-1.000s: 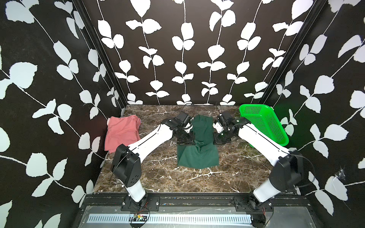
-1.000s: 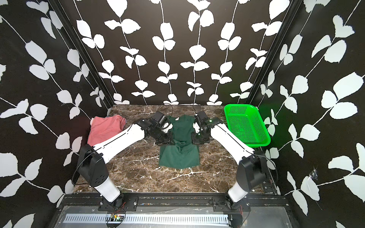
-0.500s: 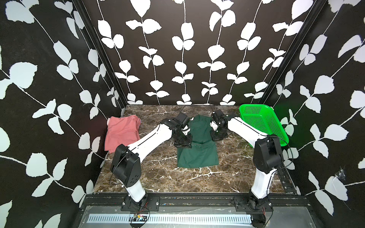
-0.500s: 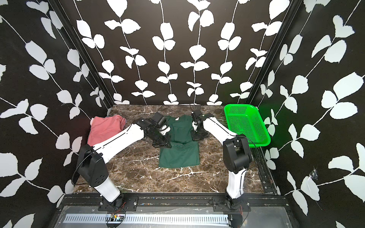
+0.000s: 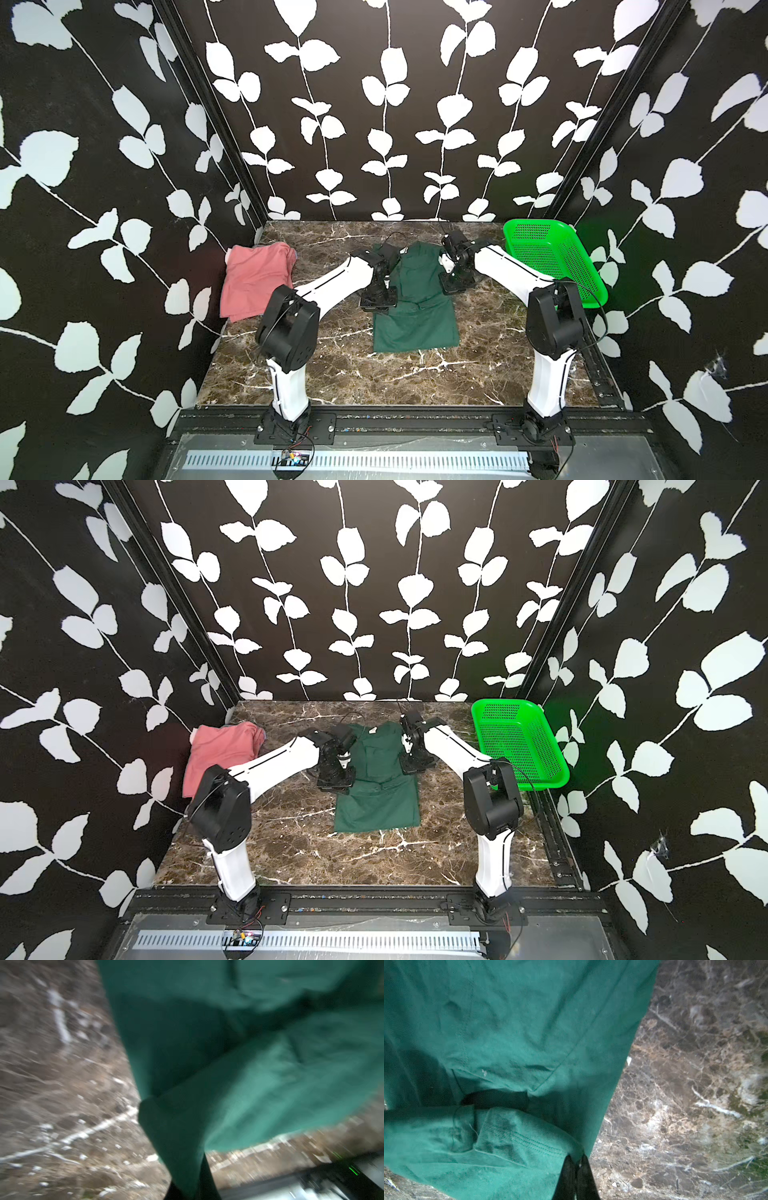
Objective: Fold and stack t-shirts
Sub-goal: Fold the T-shirt.
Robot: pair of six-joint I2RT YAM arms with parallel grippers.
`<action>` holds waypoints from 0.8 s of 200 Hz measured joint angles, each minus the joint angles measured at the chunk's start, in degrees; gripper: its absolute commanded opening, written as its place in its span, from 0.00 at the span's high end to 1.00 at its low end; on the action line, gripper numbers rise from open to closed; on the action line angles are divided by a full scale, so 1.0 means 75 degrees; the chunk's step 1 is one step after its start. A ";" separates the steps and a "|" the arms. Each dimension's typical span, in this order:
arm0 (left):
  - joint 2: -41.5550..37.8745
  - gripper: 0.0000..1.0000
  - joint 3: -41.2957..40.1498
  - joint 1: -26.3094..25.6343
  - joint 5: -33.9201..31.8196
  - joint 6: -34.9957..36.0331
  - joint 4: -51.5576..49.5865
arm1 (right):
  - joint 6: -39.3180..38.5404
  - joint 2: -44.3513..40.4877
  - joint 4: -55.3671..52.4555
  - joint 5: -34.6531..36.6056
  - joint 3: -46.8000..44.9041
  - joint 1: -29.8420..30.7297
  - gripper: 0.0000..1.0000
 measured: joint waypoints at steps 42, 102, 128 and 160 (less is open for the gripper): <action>0.0504 1.00 0.0839 0.0102 -0.0764 0.0154 0.0175 | 0.0055 0.0000 0.0181 0.0003 0.0000 0.0000 1.00; 0.0656 0.73 0.1105 0.0236 -0.1093 0.0187 0.0315 | 0.0044 0.0064 0.0516 0.0233 0.0009 0.0000 0.96; 0.0731 0.01 0.1105 0.0297 -0.1227 0.0128 0.0189 | 0.0023 0.0382 0.0481 0.0632 0.0195 -0.0006 0.02; 0.0659 0.01 0.0775 0.0344 -0.1399 0.0006 0.0341 | -0.0085 0.0356 0.0676 0.0787 0.0152 -0.0006 0.02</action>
